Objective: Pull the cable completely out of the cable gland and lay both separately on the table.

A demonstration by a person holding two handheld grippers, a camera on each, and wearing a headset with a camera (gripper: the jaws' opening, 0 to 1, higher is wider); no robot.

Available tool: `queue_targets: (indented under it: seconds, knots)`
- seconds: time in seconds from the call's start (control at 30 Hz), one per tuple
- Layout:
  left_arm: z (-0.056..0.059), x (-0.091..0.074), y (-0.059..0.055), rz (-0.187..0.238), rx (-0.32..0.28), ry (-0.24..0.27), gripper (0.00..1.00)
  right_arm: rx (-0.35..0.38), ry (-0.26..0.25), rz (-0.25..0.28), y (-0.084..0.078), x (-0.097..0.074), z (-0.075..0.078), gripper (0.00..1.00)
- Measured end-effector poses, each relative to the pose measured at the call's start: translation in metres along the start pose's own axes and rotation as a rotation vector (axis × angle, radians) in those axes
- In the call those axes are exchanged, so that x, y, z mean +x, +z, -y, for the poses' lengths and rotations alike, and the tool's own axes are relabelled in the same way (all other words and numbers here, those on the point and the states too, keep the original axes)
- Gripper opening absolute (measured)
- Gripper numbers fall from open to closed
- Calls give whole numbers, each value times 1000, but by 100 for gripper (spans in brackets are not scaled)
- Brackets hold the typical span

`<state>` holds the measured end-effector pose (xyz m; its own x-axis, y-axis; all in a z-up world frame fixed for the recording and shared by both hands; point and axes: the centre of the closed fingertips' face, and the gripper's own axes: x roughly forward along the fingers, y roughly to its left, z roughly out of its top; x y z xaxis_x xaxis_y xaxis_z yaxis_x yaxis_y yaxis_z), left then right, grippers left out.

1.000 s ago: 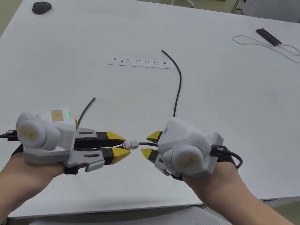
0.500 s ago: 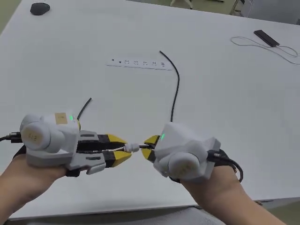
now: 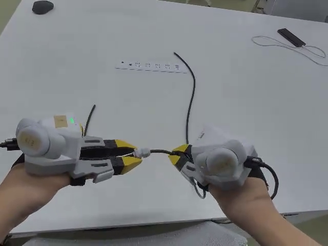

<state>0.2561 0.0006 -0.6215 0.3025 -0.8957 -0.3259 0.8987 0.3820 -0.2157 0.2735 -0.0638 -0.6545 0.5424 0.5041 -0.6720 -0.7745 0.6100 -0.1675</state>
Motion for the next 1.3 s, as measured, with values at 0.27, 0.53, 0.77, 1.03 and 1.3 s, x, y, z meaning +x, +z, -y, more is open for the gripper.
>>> queue_targets:
  seconds: [0.27,0.53,0.77,1.03,1.3]
  knots:
    - [3,2,-1,-5,6,2,15,179,-31,-30,-38,0,13,0]
    - [5,4,3,11,-5,1,15,463,-80,-76,-85,3,31,0]
    - [3,6,-1,-3,-9,3,15,498,-80,-87,-93,4,34,0]
    - [-2,5,1,2,-16,12,15,427,-79,-87,-87,0,34,1]
    - [-7,2,0,-2,-28,19,15,390,-92,-44,-74,-8,38,2]
